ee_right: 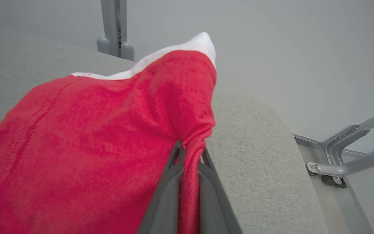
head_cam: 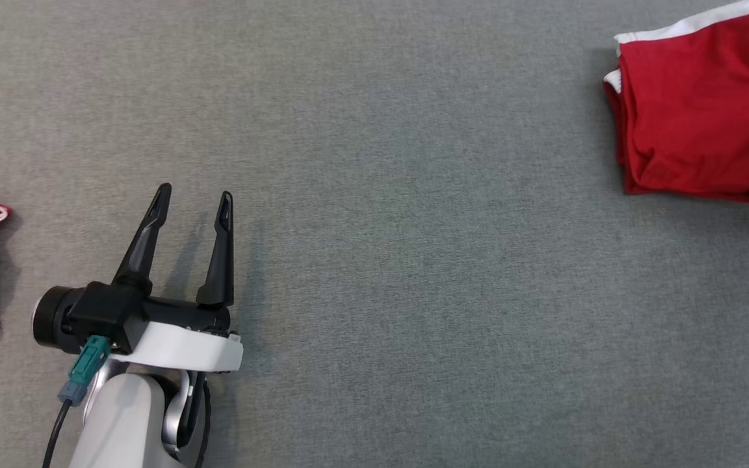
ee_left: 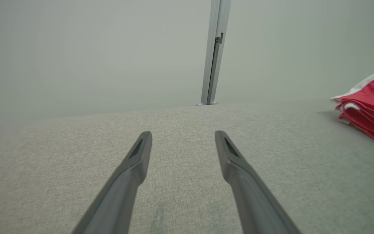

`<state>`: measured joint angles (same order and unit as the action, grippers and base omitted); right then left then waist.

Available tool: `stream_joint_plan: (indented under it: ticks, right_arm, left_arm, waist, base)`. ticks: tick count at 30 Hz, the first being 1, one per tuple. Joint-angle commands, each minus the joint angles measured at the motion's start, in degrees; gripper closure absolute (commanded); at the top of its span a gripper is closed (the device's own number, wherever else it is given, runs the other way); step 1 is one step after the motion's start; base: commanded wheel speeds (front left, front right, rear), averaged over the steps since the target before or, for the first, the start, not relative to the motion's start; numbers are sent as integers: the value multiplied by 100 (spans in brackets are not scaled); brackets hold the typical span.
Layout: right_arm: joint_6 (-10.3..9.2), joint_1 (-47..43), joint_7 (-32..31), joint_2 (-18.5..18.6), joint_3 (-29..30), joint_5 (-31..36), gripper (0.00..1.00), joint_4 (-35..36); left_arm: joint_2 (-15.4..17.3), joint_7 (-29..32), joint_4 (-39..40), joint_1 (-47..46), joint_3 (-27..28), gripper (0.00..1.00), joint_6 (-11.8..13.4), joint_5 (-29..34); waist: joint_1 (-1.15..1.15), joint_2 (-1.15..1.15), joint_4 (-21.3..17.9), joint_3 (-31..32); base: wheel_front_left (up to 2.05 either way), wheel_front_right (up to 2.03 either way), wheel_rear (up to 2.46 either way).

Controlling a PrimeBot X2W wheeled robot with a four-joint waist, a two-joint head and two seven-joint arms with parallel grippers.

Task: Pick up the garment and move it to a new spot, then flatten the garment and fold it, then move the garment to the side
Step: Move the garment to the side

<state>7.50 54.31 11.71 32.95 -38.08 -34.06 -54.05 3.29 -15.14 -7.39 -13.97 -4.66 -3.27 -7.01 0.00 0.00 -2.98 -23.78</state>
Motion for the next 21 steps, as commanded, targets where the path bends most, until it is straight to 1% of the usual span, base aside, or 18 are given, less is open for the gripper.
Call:
stream_joint_plan:
  ticks: [1, 5, 10, 14, 19, 20, 21]
  right_arm:
    - [-1, 104, 32, 79, -41, -35, 100, 23]
    - [-1, 408, 24, 362, -257, -96, 100, -3]
    - [-1, 777, -45, 611, -470, -195, 100, -121]
    - [-2, 1006, -83, 703, -604, -292, 100, -225]
    - [-1, 1163, -73, 681, -717, -405, 100, -458]
    - [-1, 1184, -62, 665, -740, -394, 87, -514]
    - [-1, 1214, -30, 661, -768, -374, 51, -561]
  left_arm:
    - [46, 0, 54, -108, 28, 0, -17, 33]
    - [72, 0, 170, -160, 33, 0, -30, 137]
    - [71, 0, 232, -187, 11, 0, -40, 213]
    - [53, 1, 297, -177, -39, 0, -13, 257]
    - [39, 0, 363, -150, -68, 0, 5, 257]
    - [37, 0, 368, -140, -68, 0, 6, 256]
    - [35, 1, 373, -131, -66, 0, 6, 253]
  waist:
    - [0, 0, -268, -249]
    - [0, 0, -443, -383]
    - [0, 0, -532, -446]
    - [0, 0, -522, -479]
    - [0, 0, -457, -514]
    - [0, 0, -444, -517]
    - [0, 0, -432, -522]
  base:
    - [0, 0, 0]
    - [0, 0, 0]
    - [0, 0, 0]
    - [0, 0, 0]
    - [0, 0, 0]
    - [0, 0, 0]
    - [0, 0, 0]
